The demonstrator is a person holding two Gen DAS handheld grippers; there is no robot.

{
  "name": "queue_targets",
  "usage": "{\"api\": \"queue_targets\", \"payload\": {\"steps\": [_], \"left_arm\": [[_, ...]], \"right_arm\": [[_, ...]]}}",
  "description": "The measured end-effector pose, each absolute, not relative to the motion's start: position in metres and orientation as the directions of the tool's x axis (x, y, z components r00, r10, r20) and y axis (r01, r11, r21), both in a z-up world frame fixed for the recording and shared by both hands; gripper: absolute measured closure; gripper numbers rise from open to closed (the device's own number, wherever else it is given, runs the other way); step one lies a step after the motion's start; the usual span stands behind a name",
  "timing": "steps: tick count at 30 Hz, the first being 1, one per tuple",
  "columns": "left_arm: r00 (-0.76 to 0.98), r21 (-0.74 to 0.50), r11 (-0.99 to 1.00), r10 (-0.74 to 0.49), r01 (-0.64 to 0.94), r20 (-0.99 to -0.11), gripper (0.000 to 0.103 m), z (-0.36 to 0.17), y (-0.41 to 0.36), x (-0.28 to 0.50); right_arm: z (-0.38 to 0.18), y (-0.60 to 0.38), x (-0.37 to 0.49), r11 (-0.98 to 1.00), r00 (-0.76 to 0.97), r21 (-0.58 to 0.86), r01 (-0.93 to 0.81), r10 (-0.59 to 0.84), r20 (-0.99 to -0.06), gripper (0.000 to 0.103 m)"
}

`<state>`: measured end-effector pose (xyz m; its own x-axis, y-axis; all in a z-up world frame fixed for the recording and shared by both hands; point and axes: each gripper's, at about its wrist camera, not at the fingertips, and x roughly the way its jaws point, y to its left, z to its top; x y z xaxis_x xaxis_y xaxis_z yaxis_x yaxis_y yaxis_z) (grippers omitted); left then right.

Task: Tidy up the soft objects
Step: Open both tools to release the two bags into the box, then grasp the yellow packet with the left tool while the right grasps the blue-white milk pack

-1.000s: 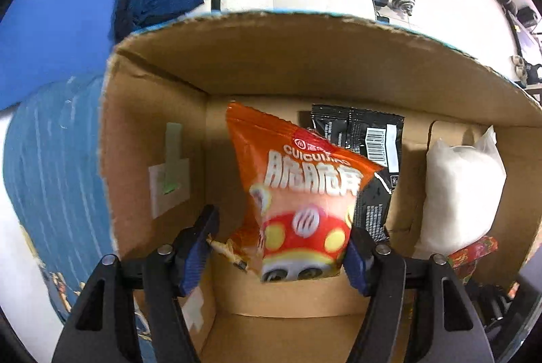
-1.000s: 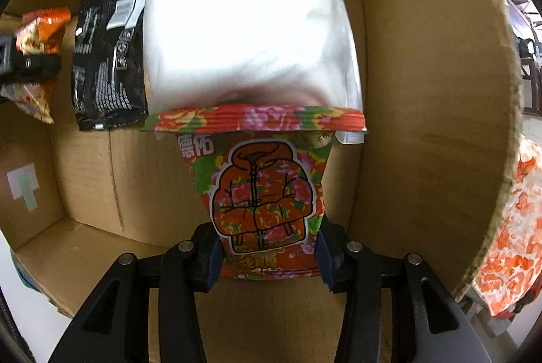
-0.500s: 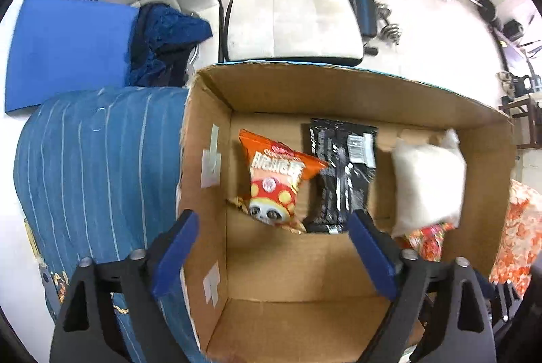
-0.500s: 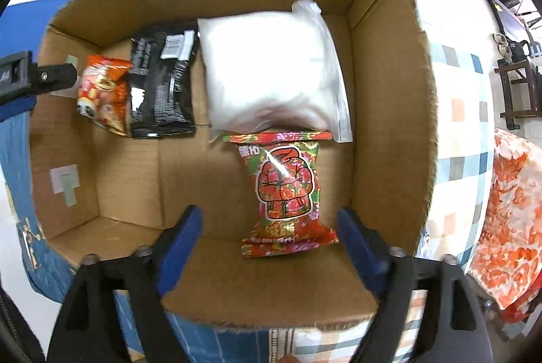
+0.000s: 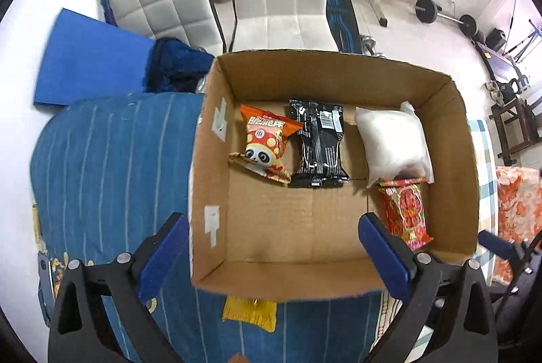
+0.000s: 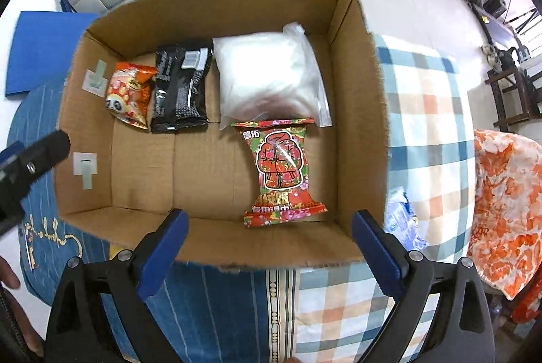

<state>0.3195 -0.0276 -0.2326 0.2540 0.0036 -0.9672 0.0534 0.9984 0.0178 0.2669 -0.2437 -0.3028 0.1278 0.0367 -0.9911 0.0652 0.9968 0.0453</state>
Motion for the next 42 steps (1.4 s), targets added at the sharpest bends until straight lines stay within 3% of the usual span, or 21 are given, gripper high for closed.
{"api": "queue_targets", "payload": {"steps": [15, 23, 27, 33, 42], "left_arm": [[0.409, 0.010, 0.999, -0.012, 0.051, -0.913, 0.001, -0.166, -0.020, 0.247], [0.419, 0.019, 1.000, 0.008, 0.023, -0.908, 0.000, -0.157, -0.017, 0.225], [0.384, 0.042, 0.998, 0.053, -0.036, -0.922, 0.000, -0.173, -0.013, 0.218], [0.268, 0.054, 0.990, 0.087, -0.129, -0.959, 0.000, -0.225, -0.002, 0.212], [0.116, 0.085, 0.991, 0.097, -0.099, -0.988, 0.000, -0.291, -0.007, 0.202]], "right_arm": [[-0.224, -0.247, 0.199, 0.996, 0.306, 0.083, 0.031, 0.070, -0.949, 0.004], [-0.210, -0.252, 0.177, 0.995, 0.328, 0.099, 0.013, 0.089, -0.941, 0.004], [-0.233, -0.277, 0.174, 0.996, 0.247, 0.087, -0.012, 0.087, -0.965, 0.004], [-0.302, -0.333, 0.182, 0.999, 0.079, -0.038, -0.024, -0.036, -0.996, 0.004], [-0.402, -0.365, 0.213, 0.978, -0.064, -0.156, -0.140, -0.166, -0.984, 0.004]]}}
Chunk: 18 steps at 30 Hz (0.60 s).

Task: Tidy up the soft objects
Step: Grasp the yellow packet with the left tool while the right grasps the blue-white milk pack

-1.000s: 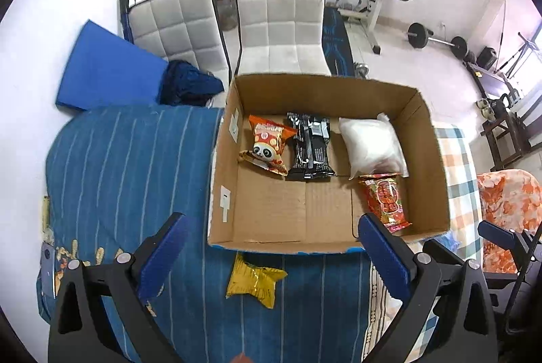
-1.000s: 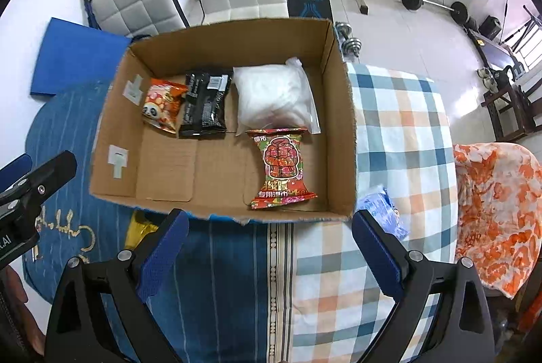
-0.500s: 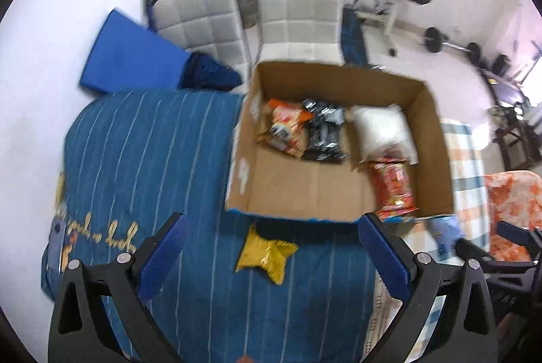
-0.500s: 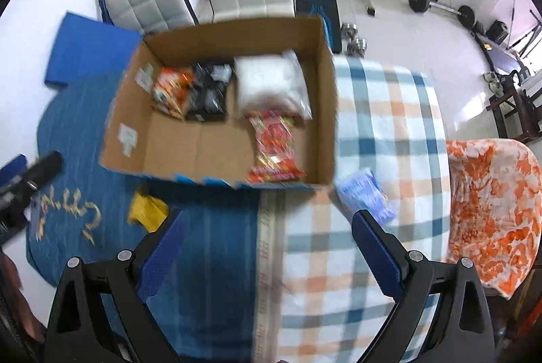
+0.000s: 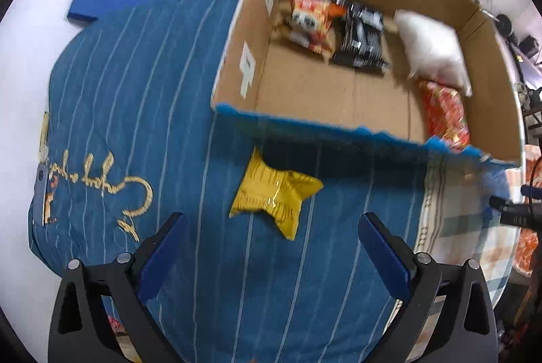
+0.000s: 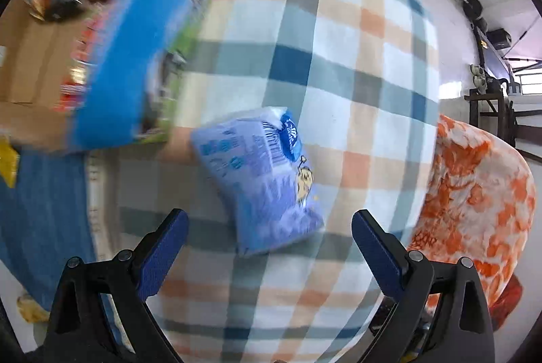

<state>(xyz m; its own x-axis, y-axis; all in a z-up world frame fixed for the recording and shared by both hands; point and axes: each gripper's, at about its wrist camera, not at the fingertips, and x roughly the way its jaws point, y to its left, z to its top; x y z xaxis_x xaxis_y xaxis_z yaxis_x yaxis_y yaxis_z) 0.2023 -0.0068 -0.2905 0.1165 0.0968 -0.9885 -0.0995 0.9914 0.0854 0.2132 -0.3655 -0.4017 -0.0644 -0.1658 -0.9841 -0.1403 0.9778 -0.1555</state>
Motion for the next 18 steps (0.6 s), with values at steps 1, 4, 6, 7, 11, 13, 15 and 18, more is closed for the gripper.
{"api": "queue_targets", "payload": {"steps": [1, 4, 6, 7, 11, 13, 15, 18], "left_arm": [[0.100, 0.088, 0.991, 0.098, -0.104, -0.990, 0.000, -0.297, -0.006, 0.201], [0.061, 0.076, 0.989, 0.084, -0.129, -0.995, 0.000, -0.310, 0.001, 0.200], [0.041, 0.069, 0.987, 0.076, -0.142, -0.996, 0.000, -0.317, 0.008, 0.201], [0.028, 0.067, 0.987, 0.072, -0.144, -0.997, 0.000, -0.321, 0.011, 0.202], [-0.013, 0.070, 0.991, 0.069, -0.116, -0.998, 0.000, -0.337, 0.020, 0.210], [-0.026, 0.066, 0.992, 0.064, -0.103, -0.998, 0.000, -0.345, 0.025, 0.216], [-0.039, 0.066, 0.994, 0.062, -0.092, -0.997, 0.000, -0.352, 0.027, 0.222], [-0.058, 0.067, 0.996, 0.063, -0.057, -0.996, 0.000, -0.366, 0.026, 0.230]], "right_arm": [[-0.410, -0.369, 0.216, 0.976, -0.077, -0.169, -0.136, -0.180, -0.981, 0.004], [-0.433, -0.381, 0.221, 0.985, -0.128, -0.142, -0.096, -0.153, -0.980, 0.004], [-0.443, -0.389, 0.222, 0.992, -0.157, -0.116, -0.058, -0.124, -0.980, 0.006], [-0.446, -0.391, 0.220, 0.995, -0.168, -0.097, -0.039, -0.102, -0.980, 0.015], [-0.450, -0.396, 0.212, 0.999, -0.205, -0.048, 0.017, -0.044, -0.978, 0.035], [-0.449, -0.395, 0.205, 0.999, -0.214, -0.041, 0.032, -0.033, -0.976, 0.039], [-0.448, -0.391, 0.195, 0.999, -0.234, -0.004, 0.046, 0.007, -0.972, 0.039], [-0.444, -0.373, 0.178, 0.998, -0.237, 0.035, 0.047, 0.045, -0.971, 0.039]]}}
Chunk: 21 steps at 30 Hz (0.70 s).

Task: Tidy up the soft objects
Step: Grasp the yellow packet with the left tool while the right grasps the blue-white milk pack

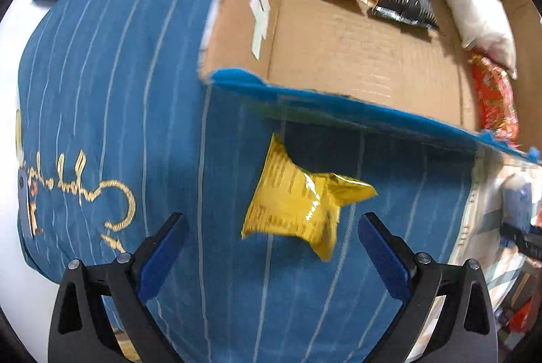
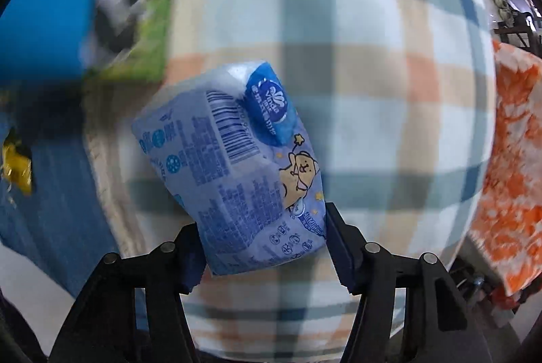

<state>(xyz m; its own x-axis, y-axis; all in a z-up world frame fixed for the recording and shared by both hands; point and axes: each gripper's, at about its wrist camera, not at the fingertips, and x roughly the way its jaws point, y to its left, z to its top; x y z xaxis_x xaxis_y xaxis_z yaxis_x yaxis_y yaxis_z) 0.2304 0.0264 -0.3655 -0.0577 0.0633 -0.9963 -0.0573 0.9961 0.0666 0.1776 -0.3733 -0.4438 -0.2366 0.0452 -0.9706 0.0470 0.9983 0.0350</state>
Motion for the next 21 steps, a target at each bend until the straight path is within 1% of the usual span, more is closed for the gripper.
{"api": "queue_targets", "payload": {"steps": [4, 7, 9, 10, 11, 12, 13, 16, 21], "left_arm": [[-0.105, 0.071, 0.997, 0.070, -0.006, -0.992, 0.000, -0.387, 0.023, 0.237], [-0.132, 0.065, 0.997, 0.069, 0.035, -0.989, 0.001, -0.404, 0.020, 0.240], [-0.133, 0.059, 0.997, 0.064, 0.044, -0.989, 0.017, -0.410, 0.018, 0.241], [-0.125, 0.040, 0.998, 0.045, 0.047, -0.991, 0.033, -0.413, 0.018, 0.241], [-0.124, 0.019, 0.999, 0.024, 0.038, -0.992, 0.042, -0.415, 0.018, 0.241], [-0.128, 0.002, 1.000, 0.005, 0.024, -0.992, 0.045, -0.417, 0.019, 0.241], [-0.123, -0.017, 1.000, -0.015, 0.015, -0.992, 0.048, -0.417, 0.019, 0.239], [-0.088, 0.004, 1.000, 0.006, 0.023, -0.996, 0.051, -0.409, 0.014, 0.231], [-0.068, -0.004, 0.999, -0.001, 0.040, -0.998, 0.051, -0.394, 0.000, 0.192]], "right_arm": [[-0.443, -0.355, 0.159, 0.992, -0.233, 0.096, 0.081, 0.112, -0.966, 0.039], [-0.445, -0.342, 0.150, 0.990, -0.235, 0.111, 0.091, 0.129, -0.963, 0.039], [-0.448, -0.338, 0.146, 0.987, -0.243, 0.122, 0.101, 0.143, -0.959, 0.039], [-0.449, -0.336, 0.145, 0.986, -0.243, 0.127, 0.107, 0.150, -0.958, 0.040], [-0.448, -0.333, 0.143, 0.985, -0.242, 0.130, 0.110, 0.153, -0.958, 0.040], [-0.449, -0.337, 0.143, 0.986, -0.241, 0.130, 0.108, 0.152, -0.959, 0.040], [-0.448, -0.339, 0.143, 0.986, -0.240, 0.129, 0.107, 0.151, -0.959, 0.040], [-0.446, -0.335, 0.136, 0.985, -0.238, 0.136, 0.105, 0.157, -0.959, 0.040], [-0.440, -0.328, 0.118, 0.987, -0.232, 0.136, 0.090, 0.154, -0.961, 0.040]]}}
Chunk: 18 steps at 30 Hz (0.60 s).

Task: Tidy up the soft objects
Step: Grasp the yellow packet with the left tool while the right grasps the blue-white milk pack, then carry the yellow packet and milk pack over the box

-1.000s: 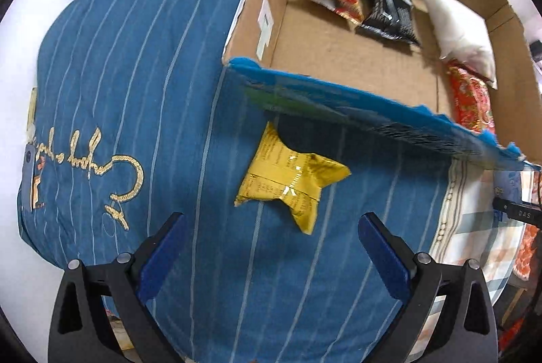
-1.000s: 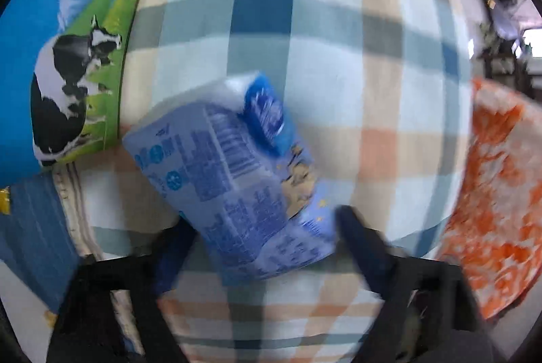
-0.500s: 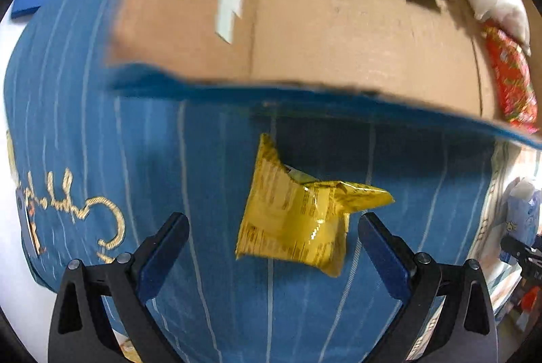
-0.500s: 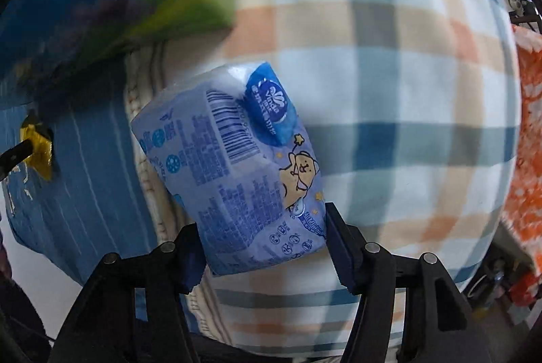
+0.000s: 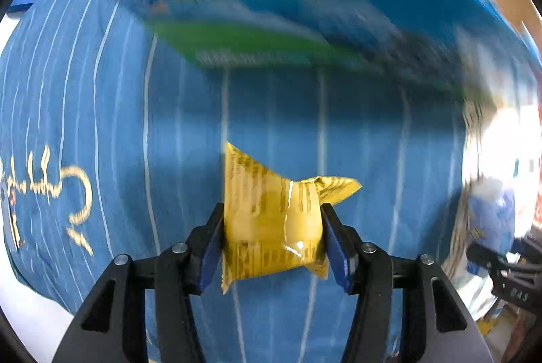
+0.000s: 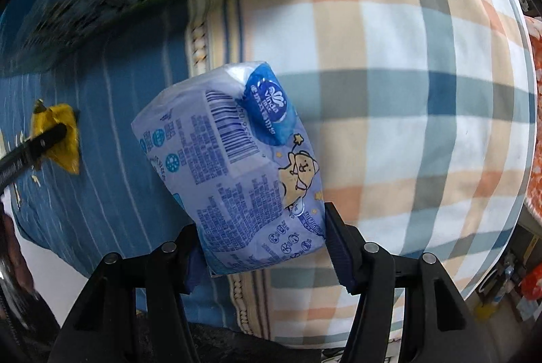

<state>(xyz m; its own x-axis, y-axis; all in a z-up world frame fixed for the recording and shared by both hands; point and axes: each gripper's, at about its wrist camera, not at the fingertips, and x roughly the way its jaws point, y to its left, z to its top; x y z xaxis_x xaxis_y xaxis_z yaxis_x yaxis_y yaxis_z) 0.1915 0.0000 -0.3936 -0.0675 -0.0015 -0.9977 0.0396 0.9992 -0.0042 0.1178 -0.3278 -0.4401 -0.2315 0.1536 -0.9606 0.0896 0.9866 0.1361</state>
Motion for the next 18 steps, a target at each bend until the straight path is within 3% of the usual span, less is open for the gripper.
{"api": "queue_targets", "payload": {"steps": [9, 18], "left_arm": [[-0.111, -0.007, 0.998, 0.000, 0.057, -0.994, 0.051, -0.409, -0.023, 0.128], [-0.082, 0.007, 0.999, 0.011, 0.053, -0.997, 0.051, -0.406, -0.041, 0.118]], "right_arm": [[-0.432, -0.295, 0.122, 0.999, -0.194, 0.050, 0.006, 0.050, -0.980, 0.040], [-0.449, -0.277, 0.126, 0.997, -0.214, 0.066, 0.031, 0.071, -0.974, 0.040]]}}
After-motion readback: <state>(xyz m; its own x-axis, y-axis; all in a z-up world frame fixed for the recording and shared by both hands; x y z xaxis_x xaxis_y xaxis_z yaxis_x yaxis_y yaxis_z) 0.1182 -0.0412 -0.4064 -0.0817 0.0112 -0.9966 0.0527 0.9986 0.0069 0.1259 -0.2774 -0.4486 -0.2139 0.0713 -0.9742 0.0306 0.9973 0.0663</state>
